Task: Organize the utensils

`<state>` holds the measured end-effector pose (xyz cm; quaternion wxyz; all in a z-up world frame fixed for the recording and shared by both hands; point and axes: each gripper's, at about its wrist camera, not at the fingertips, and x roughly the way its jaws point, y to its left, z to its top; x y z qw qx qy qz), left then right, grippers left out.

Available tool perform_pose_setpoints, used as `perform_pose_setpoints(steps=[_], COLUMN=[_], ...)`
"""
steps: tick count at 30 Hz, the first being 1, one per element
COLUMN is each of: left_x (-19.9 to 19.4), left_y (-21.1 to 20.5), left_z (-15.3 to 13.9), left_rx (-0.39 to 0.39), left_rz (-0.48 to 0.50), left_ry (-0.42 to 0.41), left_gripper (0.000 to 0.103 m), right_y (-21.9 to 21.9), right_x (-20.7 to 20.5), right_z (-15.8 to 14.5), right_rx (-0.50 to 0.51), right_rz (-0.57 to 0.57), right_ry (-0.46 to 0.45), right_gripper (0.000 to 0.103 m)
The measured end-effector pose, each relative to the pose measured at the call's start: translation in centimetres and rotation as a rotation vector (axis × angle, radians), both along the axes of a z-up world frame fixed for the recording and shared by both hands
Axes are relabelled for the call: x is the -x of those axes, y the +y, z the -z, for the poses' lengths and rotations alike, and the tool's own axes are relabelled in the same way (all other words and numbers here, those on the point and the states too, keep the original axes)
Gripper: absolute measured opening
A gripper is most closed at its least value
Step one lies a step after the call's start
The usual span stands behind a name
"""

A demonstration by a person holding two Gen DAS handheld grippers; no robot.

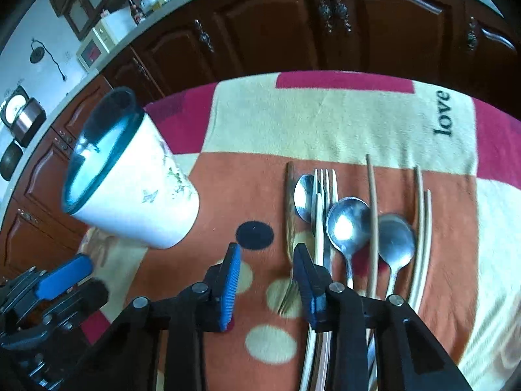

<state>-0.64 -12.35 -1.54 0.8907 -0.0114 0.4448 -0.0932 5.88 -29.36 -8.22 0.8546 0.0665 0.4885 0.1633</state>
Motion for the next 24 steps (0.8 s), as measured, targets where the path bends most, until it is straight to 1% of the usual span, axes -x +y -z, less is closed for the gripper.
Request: perform_pose_setpoints(steps=[7, 10, 12, 13, 14, 17, 19, 21, 24], left_x=[-0.1, -0.1, 0.0, 0.0, 0.0, 0.1, 0.1, 0.1, 0.0], left_y=[0.0, -0.2, -0.3, -0.5, -0.6, -0.9, -1.1, -1.5, -2.8], left_z=[0.2, 0.4, 0.4, 0.4, 0.4, 0.3, 0.2, 0.3, 0.4], left_rx=[-0.002, -0.004, -0.006, -0.007, -0.008, -0.008, -0.006, 0.002, 0.029], left_rz=[0.002, 0.008, 0.012, 0.014, 0.016, 0.021, 0.027, 0.039, 0.07], left_ry=[0.005, 0.008, 0.011, 0.012, 0.012, 0.008, 0.006, 0.013, 0.037], left_gripper=[0.036, 0.036, 0.036, 0.036, 0.036, 0.036, 0.036, 0.036, 0.036], right_y=[0.7, 0.9, 1.1, 1.2, 1.2, 0.8, -0.2, -1.8, -4.1], right_x=[-2.4, -3.0, -3.4, -3.6, -3.6, -3.3, -2.6, -1.3, 0.6], right_z=[2.1, 2.8, 2.9, 3.0, 3.0, 2.7, 1.7, 0.0, -1.9], right_rx=[0.045, 0.063, 0.084, 0.104, 0.112, 0.077, 0.023, -0.041, -0.078], right_rz=[0.001, 0.005, 0.004, 0.003, 0.001, -0.001, 0.007, 0.023, 0.056], right_ry=[0.047, 0.05, 0.039, 0.036, 0.034, 0.041, 0.03, -0.002, -0.035], right_gripper=[0.029, 0.022, 0.014, 0.007, 0.007, 0.007, 0.007, 0.007, 0.007])
